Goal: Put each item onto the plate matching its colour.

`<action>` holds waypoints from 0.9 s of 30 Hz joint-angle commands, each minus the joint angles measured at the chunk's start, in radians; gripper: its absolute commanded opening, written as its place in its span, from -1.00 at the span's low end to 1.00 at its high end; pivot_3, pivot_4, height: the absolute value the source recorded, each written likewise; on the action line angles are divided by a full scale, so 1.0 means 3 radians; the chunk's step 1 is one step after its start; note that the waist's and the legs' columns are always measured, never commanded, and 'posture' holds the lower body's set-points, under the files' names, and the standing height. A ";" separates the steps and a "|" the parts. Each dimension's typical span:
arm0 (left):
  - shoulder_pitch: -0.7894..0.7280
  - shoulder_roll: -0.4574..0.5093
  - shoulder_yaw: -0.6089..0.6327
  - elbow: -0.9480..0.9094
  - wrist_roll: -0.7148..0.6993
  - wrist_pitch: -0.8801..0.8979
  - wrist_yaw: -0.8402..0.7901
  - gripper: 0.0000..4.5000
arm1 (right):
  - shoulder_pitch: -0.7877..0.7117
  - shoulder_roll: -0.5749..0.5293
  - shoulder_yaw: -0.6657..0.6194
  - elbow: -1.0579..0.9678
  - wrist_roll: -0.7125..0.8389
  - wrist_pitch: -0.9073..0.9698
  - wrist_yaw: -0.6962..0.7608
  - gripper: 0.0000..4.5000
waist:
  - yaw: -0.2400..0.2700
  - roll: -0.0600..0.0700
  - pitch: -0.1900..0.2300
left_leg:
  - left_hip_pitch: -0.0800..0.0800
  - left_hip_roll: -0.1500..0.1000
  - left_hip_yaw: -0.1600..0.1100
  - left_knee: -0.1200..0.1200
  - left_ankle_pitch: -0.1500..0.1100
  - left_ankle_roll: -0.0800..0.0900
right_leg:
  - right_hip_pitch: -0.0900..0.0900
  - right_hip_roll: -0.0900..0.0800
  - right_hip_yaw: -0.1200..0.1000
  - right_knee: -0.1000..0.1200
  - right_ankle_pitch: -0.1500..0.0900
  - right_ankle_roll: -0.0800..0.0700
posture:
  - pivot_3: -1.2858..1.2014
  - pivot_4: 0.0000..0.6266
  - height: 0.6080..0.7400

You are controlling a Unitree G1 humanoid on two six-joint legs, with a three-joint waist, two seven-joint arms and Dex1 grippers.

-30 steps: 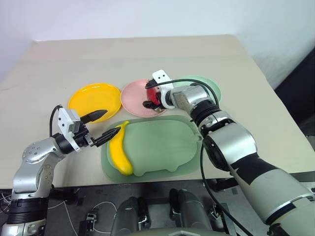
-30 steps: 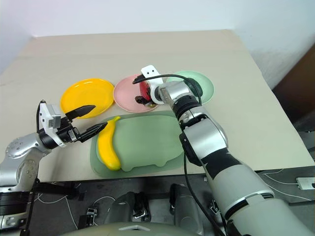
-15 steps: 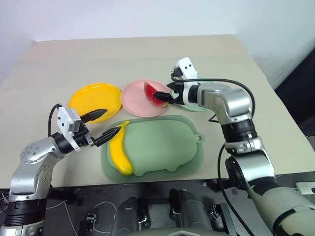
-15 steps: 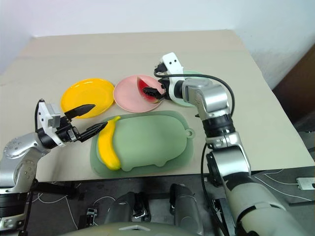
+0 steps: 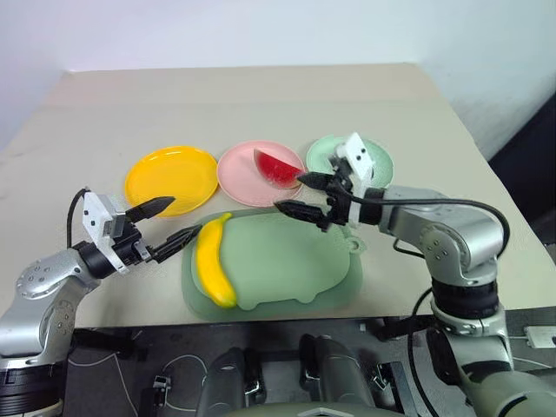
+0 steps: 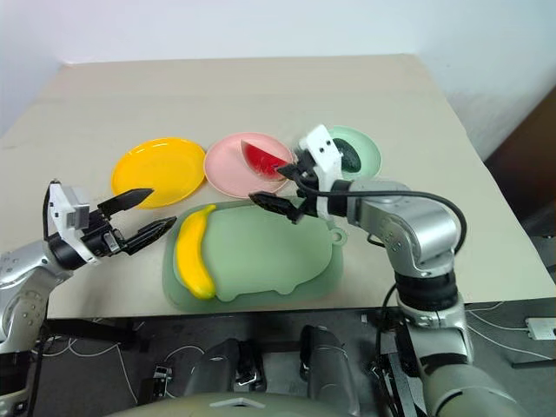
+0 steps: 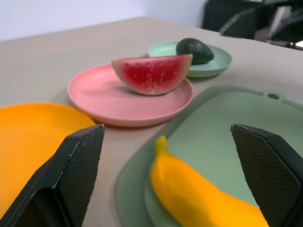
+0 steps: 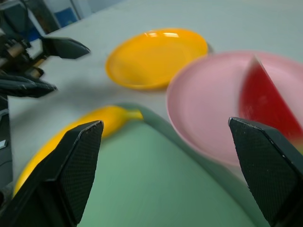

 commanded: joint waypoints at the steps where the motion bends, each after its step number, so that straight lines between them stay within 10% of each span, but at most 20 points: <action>1: 0.0133 -0.0004 0.0132 -0.0279 -0.0105 0.0037 0.0055 1.00 | 0.0158 -0.0155 -0.0139 -0.0223 0.0096 -0.0206 0.0081 0.99 | 0.0018 0.0000 0.0000 | 0.0000 0.0000 0.0000 0.0000 0.0000 0.0000 | 0.0000 0.0000 0.0000 -0.0001 0.0000 0.0000 | 0.03 -0.52 0.33; 27: 0.0430 -0.0448 -0.0375 -0.0981 -0.0009 0.0737 0.1269 1.00 | 0.0851 -0.0502 -0.0064 -0.0242 0.0053 -0.1734 0.0606 0.99 | 0.0061 -0.0001 0.0001 | 0.0004 0.0000 -0.0015 -0.0005 -0.0005 0.0008 | 0.0025 0.0005 -0.0012 -0.0043 0.0000 -0.0003 | 0.03 -0.52 0.33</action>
